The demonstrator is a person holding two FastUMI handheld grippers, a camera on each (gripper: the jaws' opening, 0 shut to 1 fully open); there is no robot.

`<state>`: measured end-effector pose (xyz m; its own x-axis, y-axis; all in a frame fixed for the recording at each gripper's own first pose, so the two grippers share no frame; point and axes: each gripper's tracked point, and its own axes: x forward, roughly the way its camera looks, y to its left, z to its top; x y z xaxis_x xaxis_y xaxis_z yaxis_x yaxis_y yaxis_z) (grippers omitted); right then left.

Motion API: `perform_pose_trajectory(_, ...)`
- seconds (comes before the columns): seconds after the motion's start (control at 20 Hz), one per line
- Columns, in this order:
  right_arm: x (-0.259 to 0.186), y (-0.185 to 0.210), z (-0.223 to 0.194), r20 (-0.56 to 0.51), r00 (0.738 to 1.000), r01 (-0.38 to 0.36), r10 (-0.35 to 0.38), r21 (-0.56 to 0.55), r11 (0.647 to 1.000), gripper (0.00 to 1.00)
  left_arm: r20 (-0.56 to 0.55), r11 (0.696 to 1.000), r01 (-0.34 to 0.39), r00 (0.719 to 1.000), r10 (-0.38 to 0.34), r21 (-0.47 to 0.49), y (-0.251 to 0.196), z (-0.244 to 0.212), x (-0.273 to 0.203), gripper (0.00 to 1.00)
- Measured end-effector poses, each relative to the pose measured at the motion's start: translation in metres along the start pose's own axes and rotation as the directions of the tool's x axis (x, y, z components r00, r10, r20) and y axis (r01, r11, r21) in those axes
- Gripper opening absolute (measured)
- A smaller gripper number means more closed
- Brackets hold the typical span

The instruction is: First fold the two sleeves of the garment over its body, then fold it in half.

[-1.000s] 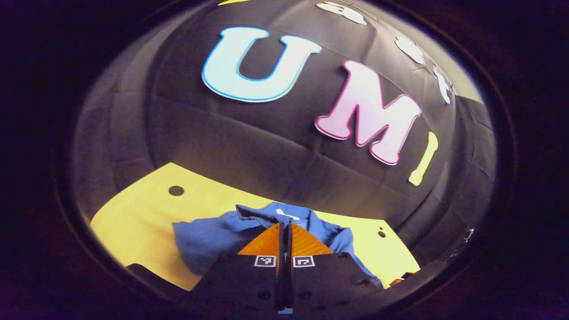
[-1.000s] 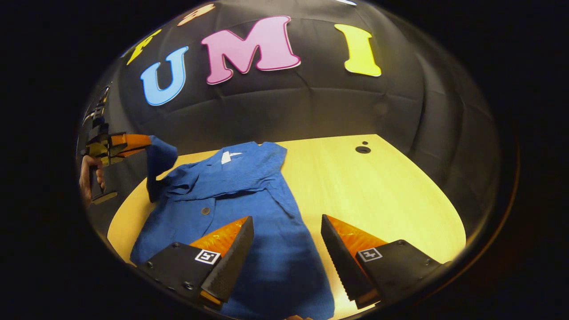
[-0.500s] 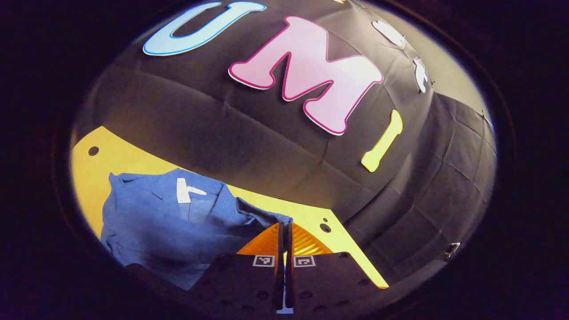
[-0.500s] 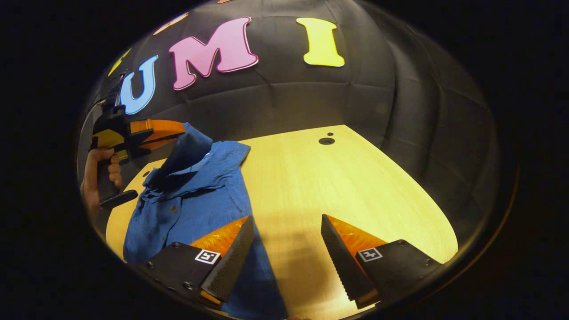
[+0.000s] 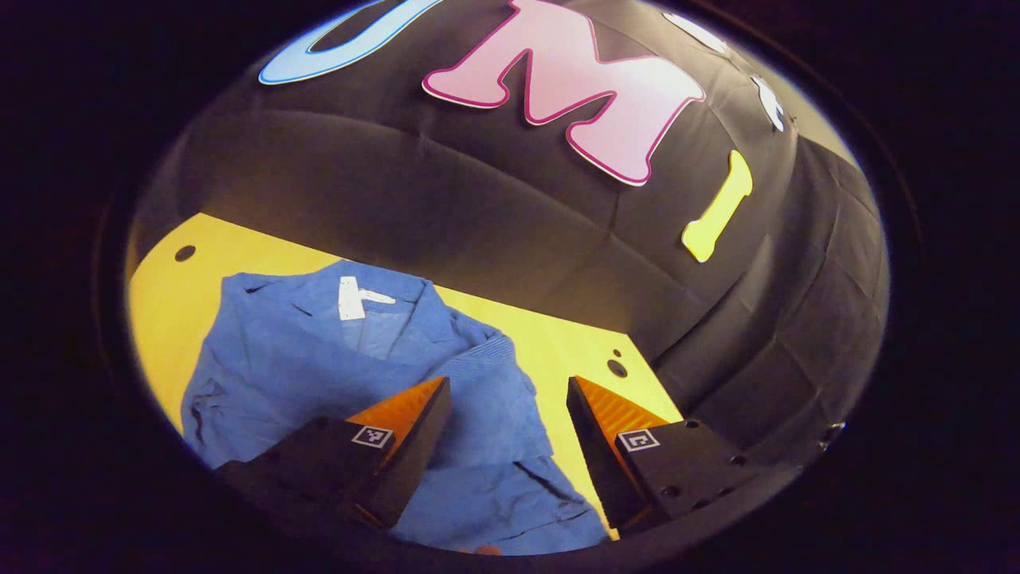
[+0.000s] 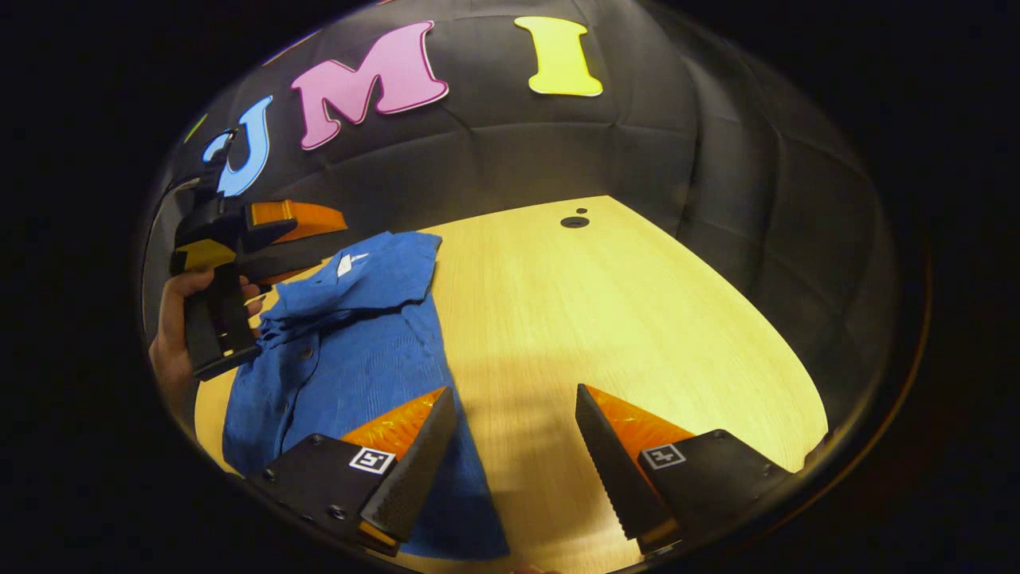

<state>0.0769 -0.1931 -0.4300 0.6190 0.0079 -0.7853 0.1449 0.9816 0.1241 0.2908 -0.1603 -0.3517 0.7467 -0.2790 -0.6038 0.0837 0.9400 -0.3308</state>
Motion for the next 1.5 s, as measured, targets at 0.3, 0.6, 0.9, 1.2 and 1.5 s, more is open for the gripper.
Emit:
perform_pose_trajectory(0.3, -0.022, 0.019, -0.050, -0.133, 0.991, -0.003, -0.003, -0.044, 0.999, 0.96, -0.048, 0.973, -0.208, 0.976, 0.214, 0.105, 0.097, -0.059, -0.140, 0.85)
perform_pose_trajectory(0.6, -0.047, 0.021, -0.103, -0.251, 0.966, 0.041, -0.064, -0.098, 0.994, 0.97, -0.192, 0.919, -0.365, 0.901, 0.388, 0.146, 0.175, -0.145, -0.266, 0.85)
perform_pose_trajectory(0.9, -0.056, 0.018, -0.111, -0.245, 0.963, 0.100, -0.115, -0.074, 0.992, 0.97, -0.368, 0.901, -0.421, 0.825, 0.430, 0.109, 0.190, -0.232, -0.308, 0.85)
perform_pose_trajectory(1.2, -0.051, 0.029, -0.113, -0.286, 0.951, 0.096, -0.114, -0.078, 0.992, 0.84, -0.387, 0.911, -0.382, 0.825, 0.413, 0.158, 0.178, -0.245, -0.300, 0.72)
perform_pose_trajectory(1.5, -0.045, 0.059, -0.110, -0.269, 0.962, 0.024, -0.042, -0.072, 0.997, 0.05, -0.382, 0.955, -0.290, 0.878, 0.289, 0.057, 0.151, -0.241, -0.271, 0.05)
